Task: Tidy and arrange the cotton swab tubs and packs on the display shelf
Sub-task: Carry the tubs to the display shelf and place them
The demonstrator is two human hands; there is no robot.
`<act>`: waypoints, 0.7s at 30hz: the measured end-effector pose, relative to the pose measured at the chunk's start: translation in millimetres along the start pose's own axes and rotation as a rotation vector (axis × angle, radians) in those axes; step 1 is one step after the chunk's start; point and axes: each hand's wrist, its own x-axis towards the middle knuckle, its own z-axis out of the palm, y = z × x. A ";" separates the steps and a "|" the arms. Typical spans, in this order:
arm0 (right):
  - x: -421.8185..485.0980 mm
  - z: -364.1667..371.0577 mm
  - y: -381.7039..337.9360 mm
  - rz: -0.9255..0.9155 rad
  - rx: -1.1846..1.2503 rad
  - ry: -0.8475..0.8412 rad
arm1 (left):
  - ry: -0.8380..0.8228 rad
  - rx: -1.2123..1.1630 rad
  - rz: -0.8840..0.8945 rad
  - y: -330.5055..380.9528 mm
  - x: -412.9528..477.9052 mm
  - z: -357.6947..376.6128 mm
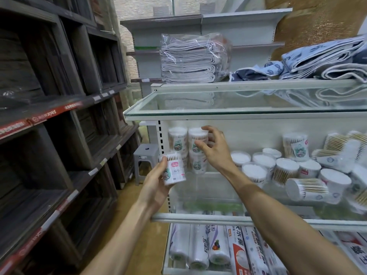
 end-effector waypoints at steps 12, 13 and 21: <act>-41.4 -7.8 -17.6 0.049 -0.004 0.059 | 0.030 0.071 0.017 0.7 7.0 -9.5; -47.1 -7.4 -20.0 0.089 0.017 -0.055 | 0.020 0.100 0.017 0.3 6.5 -7.8; -65.7 6.8 -14.7 0.197 0.117 -0.296 | 0.030 0.241 0.036 -5.1 2.9 2.1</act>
